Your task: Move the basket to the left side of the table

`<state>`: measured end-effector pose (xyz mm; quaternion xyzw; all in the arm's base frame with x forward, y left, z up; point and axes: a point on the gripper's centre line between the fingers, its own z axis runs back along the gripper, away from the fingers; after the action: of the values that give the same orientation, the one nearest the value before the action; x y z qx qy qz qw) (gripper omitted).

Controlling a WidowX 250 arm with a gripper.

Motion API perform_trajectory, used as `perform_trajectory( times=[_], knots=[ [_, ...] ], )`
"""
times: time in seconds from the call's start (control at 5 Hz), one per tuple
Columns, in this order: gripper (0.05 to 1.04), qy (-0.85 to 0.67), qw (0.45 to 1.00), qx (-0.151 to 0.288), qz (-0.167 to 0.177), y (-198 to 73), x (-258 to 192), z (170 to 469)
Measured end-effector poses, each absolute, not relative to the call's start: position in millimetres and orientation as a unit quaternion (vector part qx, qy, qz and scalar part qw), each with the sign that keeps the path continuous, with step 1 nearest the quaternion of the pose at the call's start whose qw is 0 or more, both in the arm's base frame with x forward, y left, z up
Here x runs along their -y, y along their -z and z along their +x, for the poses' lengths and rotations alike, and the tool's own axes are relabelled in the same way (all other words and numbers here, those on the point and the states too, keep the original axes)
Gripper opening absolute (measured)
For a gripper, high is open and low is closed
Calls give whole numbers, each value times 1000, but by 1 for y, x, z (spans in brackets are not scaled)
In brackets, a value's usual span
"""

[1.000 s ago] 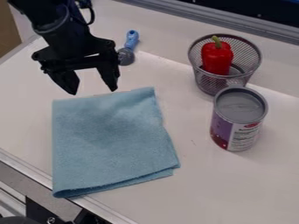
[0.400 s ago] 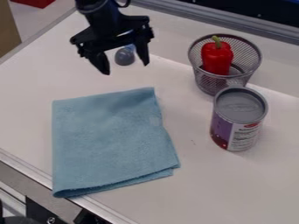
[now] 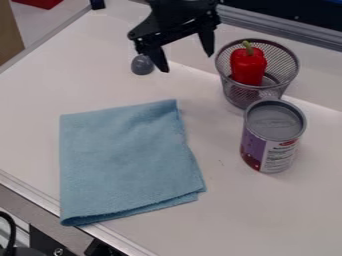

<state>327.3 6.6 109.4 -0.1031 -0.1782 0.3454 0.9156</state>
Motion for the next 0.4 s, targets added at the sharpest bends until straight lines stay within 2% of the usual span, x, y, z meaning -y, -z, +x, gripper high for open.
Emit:
perform_trajectory(
  times=[0.4],
  knots=[
    [1000,-392,901,171,-71,-92,15,341]
  ],
)
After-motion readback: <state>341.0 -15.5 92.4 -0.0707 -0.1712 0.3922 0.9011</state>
